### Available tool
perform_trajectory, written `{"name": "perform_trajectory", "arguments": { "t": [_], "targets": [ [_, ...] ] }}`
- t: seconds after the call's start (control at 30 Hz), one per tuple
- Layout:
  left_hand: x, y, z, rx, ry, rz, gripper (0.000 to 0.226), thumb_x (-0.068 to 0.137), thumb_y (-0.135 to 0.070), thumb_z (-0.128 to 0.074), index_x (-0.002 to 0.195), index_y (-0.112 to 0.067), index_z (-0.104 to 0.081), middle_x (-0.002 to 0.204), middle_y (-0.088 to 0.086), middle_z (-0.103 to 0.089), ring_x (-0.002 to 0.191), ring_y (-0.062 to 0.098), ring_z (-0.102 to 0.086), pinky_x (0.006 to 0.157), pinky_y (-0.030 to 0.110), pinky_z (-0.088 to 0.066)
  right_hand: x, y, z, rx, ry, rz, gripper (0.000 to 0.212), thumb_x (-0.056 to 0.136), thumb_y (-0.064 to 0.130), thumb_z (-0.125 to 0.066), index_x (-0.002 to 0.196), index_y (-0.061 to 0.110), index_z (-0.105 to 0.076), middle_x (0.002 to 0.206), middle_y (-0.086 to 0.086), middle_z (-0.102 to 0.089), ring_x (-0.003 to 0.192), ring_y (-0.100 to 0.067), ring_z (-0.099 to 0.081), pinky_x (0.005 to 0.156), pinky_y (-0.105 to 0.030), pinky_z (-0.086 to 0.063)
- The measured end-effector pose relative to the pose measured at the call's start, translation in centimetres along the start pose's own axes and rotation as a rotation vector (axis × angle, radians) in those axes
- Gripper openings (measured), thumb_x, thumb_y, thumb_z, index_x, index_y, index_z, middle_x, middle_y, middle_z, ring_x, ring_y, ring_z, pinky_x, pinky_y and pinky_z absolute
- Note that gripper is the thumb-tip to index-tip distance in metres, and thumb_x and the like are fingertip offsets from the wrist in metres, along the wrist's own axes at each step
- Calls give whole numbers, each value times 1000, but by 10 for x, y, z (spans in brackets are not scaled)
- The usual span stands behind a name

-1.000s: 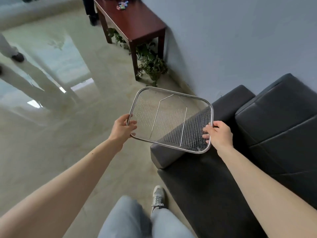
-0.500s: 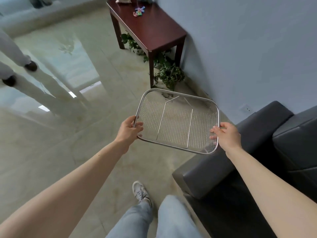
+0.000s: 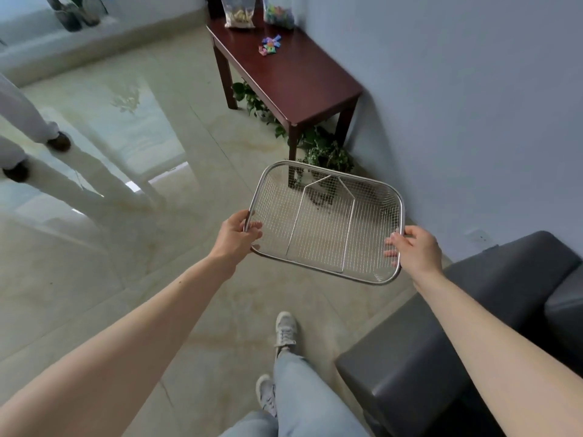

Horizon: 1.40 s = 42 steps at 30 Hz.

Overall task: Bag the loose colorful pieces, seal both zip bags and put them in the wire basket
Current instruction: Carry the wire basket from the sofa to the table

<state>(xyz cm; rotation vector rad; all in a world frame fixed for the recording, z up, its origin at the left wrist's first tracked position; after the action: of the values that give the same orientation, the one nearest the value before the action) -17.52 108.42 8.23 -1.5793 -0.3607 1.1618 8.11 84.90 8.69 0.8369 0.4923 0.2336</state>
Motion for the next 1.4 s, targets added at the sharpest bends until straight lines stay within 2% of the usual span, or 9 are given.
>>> {"name": "perform_trajectory", "arguments": {
  "t": [0.2, 0.33, 0.5, 0.63, 0.77, 0.9, 1.13, 1.3, 1.4],
  "targets": [
    [55, -35, 17, -18, -42, 7, 32, 92, 8, -47, 111, -17, -53, 107, 13, -57, 89, 24, -57, 66, 30, -48, 49, 55, -26, -10, -2, 35, 10, 96, 13, -55, 100, 7, -61, 90, -5, -71, 62, -19, -68, 79, -45, -58],
    [86, -54, 30, -20, -52, 19, 32, 92, 9, -47, 110, -17, -54, 106, 13, -57, 88, 23, -57, 67, 31, -48, 79, 78, -46, -5, 12, 38, 6, 95, 15, -57, 96, 12, -62, 83, -1, -71, 66, -25, -71, 77, -52, -59],
    [133, -75, 57, -31, -52, 21, 32, 91, 10, -48, 108, -17, -54, 105, 13, -57, 82, 20, -57, 66, 31, -48, 109, 108, -82, 9, 28, 32, 4, 94, 15, -58, 92, 15, -60, 81, 1, -71, 66, -27, -71, 79, -52, -58],
    [170, -93, 82, -3, -30, 14, 30, 92, 8, -49, 107, -18, -54, 106, 13, -57, 87, 23, -57, 67, 31, -49, 127, 132, -111, 13, 11, 24, 14, 94, 15, -58, 82, 23, -59, 79, 4, -70, 66, -27, -72, 77, -53, -59],
    [210, -118, 109, 35, 18, -7, 33, 92, 8, -47, 96, -23, -56, 104, 13, -56, 80, 18, -56, 65, 30, -47, 141, 154, -142, 33, -5, 9, 18, 94, 17, -57, 79, 28, -57, 81, 3, -72, 68, -27, -73, 76, -57, -58],
    [245, -135, 128, 59, 47, -4, 30, 92, 8, -47, 109, -16, -53, 105, 13, -56, 84, 21, -56, 66, 30, -48, 148, 173, -165, 57, -45, -3, 18, 93, 18, -57, 78, 28, -57, 82, 2, -73, 68, -27, -73, 76, -57, -58],
    [299, -151, 138, 75, 79, 26, 40, 91, 11, -48, 128, -5, -50, 93, 7, -58, 75, 16, -56, 65, 31, -48, 172, 199, -186, 72, -99, -37, 16, 92, 18, -57, 79, 27, -57, 85, -2, -74, 69, -27, -73, 75, -53, -59],
    [340, -167, 131, 117, 104, 17, 42, 91, 9, -48, 131, -5, -49, 104, 12, -58, 81, 18, -58, 68, 33, -50, 198, 218, -191, 100, -128, -58, 19, 94, 14, -55, 79, 26, -55, 91, -10, -74, 69, -26, -71, 62, -40, -56],
    [374, -185, 124, 143, 112, 16, 40, 92, 7, -48, 130, -6, -50, 106, 11, -59, 87, 21, -60, 72, 34, -51, 229, 233, -195, 112, -137, -62, 21, 95, 14, -55, 79, 27, -55, 89, -8, -73, 70, -26, -70, 60, -37, -54]
  ]
}}
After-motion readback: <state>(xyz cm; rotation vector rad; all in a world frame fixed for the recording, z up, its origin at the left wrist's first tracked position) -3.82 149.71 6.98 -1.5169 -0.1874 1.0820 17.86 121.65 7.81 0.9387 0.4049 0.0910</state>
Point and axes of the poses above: each hand's wrist, its own x-axis towards the middle knuckle, its own z-axis out of the back of the hand, y = z × x, the point moved 6 cm from there along x, towards the middle knuckle
